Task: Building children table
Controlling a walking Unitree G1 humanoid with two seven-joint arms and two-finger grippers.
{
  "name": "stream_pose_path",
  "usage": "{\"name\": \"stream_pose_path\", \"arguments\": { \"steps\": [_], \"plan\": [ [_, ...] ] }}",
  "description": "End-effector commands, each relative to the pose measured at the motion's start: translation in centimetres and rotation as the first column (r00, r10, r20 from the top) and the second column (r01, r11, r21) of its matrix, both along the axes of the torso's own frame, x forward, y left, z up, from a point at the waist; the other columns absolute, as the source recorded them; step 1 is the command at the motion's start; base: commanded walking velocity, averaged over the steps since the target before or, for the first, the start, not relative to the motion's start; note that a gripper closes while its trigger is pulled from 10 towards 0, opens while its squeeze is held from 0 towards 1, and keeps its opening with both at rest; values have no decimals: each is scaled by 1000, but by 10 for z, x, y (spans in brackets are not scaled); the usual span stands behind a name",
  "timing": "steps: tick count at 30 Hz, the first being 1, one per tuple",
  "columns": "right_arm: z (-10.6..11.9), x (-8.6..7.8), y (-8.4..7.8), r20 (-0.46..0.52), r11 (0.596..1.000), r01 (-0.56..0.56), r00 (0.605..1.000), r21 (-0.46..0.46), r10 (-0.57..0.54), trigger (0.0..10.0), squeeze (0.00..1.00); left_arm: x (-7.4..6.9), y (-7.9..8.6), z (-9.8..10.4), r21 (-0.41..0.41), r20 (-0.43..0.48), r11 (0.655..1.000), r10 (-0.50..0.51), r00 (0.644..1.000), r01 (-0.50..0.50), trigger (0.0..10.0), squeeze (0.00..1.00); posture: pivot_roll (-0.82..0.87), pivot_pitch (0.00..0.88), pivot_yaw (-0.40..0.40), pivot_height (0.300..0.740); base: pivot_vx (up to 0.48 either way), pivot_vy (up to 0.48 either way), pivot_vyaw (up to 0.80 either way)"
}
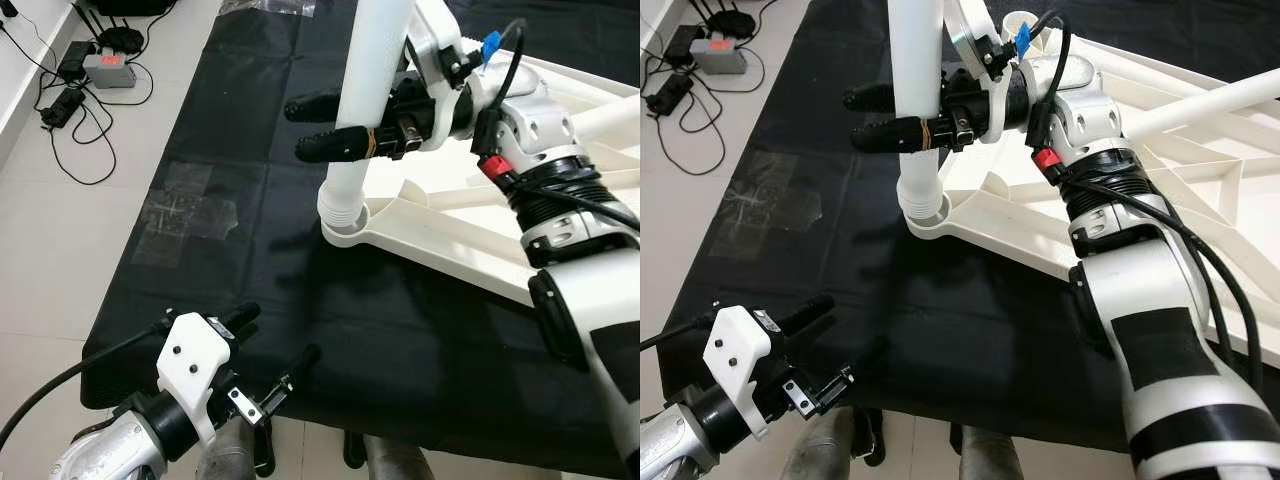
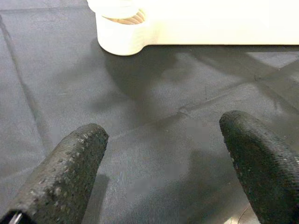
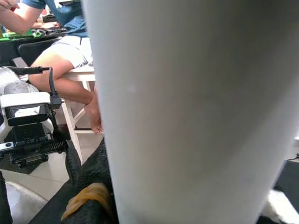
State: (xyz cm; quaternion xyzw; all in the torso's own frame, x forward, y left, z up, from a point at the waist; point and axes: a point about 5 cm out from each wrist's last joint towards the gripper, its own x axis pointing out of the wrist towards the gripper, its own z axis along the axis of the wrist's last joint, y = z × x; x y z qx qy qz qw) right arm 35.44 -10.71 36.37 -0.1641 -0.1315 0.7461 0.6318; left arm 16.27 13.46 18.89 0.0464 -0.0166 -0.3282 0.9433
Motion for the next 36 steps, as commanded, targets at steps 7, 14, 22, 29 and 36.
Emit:
{"name": "stream_pose_path", "arguments": {
  "steps": [7,14,22,29,36],
  "plan": [
    [-8,1,-8,-45,999,5,999,-32,-7,10000,0,-3,3,-2,16,-30,1000,-2,1000,2,10000,0,114,424,-12,740,0,0,0],
    [-8,0,-11,-57,999,2,998,-37,-4,10000,0,-3,3,-2,18,-32,1000,-1,999,2,10000,0,116,423,-10,740,0,0,0],
    [-11,-5,-14,-61,997,-24,998,-67,20,10000,0,-2,4,-2,18,-34,1000,-1,999,2,10000,0,114,423,-6,740,0,0,0],
    [-11,-9,-15,-47,996,-43,998,-76,39,10000,0,-1,4,-2,19,-33,1000,-1,999,2,10000,0,115,422,-4,740,0,0,0],
    [-11,-10,-16,-43,996,-48,998,-76,45,10000,0,0,5,-3,20,-34,1000,-1,999,1,10000,0,116,420,-1,740,0,0,0]
  ]
}}
